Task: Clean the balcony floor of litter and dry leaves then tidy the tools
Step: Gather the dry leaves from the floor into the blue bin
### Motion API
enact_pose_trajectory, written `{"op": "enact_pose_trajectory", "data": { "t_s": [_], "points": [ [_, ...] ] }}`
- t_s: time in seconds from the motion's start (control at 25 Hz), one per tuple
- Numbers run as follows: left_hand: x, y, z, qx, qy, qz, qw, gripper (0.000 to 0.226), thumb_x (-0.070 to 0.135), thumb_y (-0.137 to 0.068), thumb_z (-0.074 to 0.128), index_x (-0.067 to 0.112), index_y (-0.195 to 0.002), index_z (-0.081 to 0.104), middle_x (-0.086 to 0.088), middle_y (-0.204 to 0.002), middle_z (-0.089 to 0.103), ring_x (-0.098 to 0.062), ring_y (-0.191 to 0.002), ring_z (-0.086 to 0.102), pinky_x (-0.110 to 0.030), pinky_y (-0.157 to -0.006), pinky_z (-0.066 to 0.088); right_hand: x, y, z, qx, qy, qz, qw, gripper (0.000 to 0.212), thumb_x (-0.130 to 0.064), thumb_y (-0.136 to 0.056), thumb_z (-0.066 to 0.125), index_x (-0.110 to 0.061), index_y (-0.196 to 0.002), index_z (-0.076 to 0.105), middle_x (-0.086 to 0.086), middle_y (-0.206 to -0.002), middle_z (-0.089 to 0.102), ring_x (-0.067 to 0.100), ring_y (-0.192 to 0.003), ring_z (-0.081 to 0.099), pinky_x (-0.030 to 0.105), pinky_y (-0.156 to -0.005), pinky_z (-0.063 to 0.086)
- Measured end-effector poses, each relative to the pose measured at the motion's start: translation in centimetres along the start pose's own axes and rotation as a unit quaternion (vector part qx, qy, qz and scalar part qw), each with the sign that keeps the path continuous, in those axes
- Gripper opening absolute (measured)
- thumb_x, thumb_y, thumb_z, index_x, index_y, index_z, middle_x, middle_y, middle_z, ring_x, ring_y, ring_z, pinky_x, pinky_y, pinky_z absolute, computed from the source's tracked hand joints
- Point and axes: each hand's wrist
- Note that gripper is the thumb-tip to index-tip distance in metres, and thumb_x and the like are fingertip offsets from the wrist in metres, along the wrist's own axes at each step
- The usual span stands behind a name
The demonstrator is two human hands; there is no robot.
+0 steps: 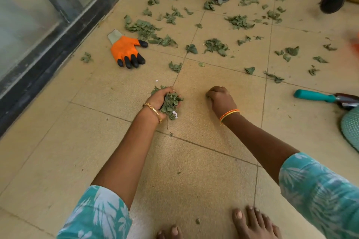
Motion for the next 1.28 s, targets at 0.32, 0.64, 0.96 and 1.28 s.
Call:
{"op": "enact_pose_trajectory", "data": {
  "t_s": [0.32, 0.64, 0.96, 1.28],
  "points": [
    [-1.0, 0.0, 0.5, -0.079, -0.065, 0.016, 0.995, 0.018, 0.022, -0.094, 0.056, 0.011, -0.082, 0.062, -0.001, -0.067, 0.067, -0.010, -0.057, 0.066, -0.022, -0.056, 0.057, -6.3, -0.6, -4.0, -0.039, -0.508, 0.134, 0.850, 0.032, -0.002, -0.073, 0.076, -0.011, -0.099, 0.061, 0.011, -0.078, 0.072, 0.018, -0.070, 0.069, 0.023, -0.060, 0.055],
    [0.3, -2.1, -1.9, 0.031, -0.025, 0.039, 0.998, 0.024, 0.002, -0.086, 0.059, 0.011, -0.064, 0.059, -0.005, -0.068, 0.060, -0.013, -0.052, 0.060, -0.020, -0.052, 0.052, -6.1, -6.8, -3.3, -0.071, -0.311, 0.044, 0.947, 0.023, -0.003, -0.086, 0.055, -0.012, -0.102, 0.067, 0.001, -0.096, 0.066, 0.003, -0.084, 0.061, 0.025, -0.077, 0.050],
    [1.8, -2.8, -3.8, 0.042, 0.020, 0.042, 0.998, 0.024, 0.001, -0.089, 0.053, 0.010, -0.067, 0.053, -0.002, -0.059, 0.059, -0.011, -0.050, 0.059, -0.020, -0.052, 0.053, -7.2, -14.3, 2.4, -0.184, 0.023, -0.136, 0.973, 0.067, 0.012, -0.082, 0.045, -0.007, -0.145, 0.030, 0.015, -0.155, 0.015, 0.031, -0.143, 0.013, 0.042, -0.116, 0.020],
    [1.8, -2.3, -3.5, 0.049, 0.041, 0.059, 0.996, 0.017, 0.002, -0.089, 0.054, 0.009, -0.073, 0.055, -0.005, -0.069, 0.059, -0.013, -0.056, 0.061, -0.023, -0.055, 0.054, -7.0, -13.2, 2.9, 0.054, -0.095, -0.090, 0.990, 0.026, 0.010, -0.082, 0.049, 0.003, -0.097, 0.069, 0.020, -0.095, 0.067, 0.032, -0.091, 0.062, 0.032, -0.078, 0.050]
  ]
}}
Point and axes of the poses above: each hand's wrist, its own y-axis away from the middle knuckle, its own z-axis out of the palm, x = y × z
